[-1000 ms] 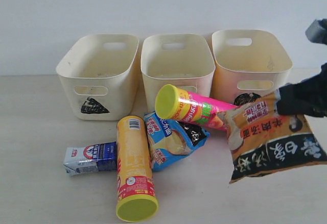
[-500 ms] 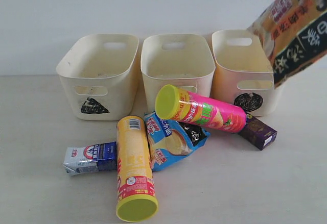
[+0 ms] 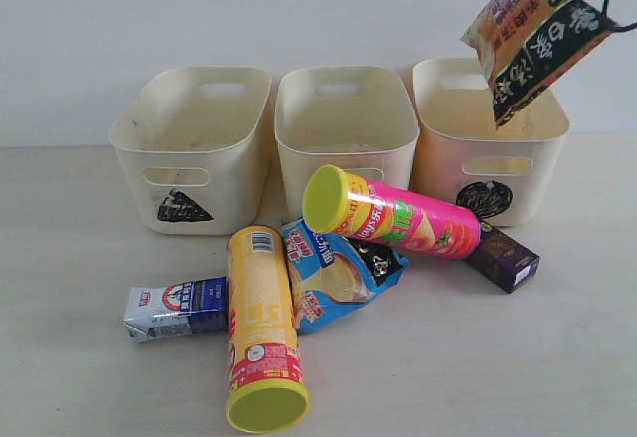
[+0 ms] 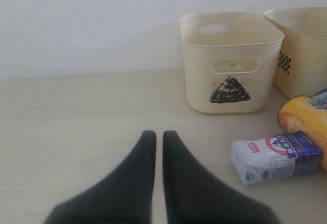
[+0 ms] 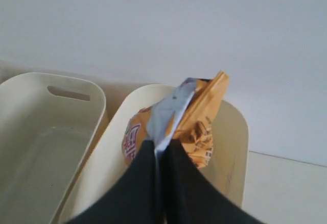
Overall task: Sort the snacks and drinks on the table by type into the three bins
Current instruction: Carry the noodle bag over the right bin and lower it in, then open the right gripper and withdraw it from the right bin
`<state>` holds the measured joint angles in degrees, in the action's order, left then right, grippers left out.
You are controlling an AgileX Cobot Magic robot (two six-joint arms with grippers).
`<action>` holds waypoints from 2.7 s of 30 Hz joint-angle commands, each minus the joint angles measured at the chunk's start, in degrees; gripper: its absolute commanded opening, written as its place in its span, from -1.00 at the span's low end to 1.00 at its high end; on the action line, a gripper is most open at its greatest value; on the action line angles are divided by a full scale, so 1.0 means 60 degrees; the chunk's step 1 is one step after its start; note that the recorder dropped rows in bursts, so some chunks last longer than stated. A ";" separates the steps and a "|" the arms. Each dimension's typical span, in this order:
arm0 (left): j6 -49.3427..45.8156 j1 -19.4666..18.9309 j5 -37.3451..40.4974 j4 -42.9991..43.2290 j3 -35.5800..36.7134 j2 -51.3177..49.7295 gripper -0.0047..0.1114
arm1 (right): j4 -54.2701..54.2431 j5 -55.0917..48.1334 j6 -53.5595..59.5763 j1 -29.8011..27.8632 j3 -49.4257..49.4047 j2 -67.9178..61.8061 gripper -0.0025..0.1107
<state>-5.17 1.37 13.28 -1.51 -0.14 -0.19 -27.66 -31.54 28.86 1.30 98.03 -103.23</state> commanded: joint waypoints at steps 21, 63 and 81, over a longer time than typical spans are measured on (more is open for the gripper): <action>-0.0035 -0.0032 -0.0066 -0.0001 0.0023 0.0032 -0.84 | -0.0050 0.1985 -0.0094 -0.0032 0.0924 -0.2473 -0.15; -0.0035 -0.0032 -0.0066 -0.0001 0.0023 0.0032 -0.84 | -0.0057 -0.3818 -0.1291 0.2935 -0.7496 0.6035 -0.96; -0.0035 -0.0032 -0.0066 -0.0001 0.0023 0.0032 -0.84 | -0.0522 -0.2999 -0.2394 0.4932 -0.7555 0.3933 0.81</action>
<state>-5.17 1.37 13.28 -1.51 -0.14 -0.19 -30.49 -52.13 14.83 28.53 52.81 -77.37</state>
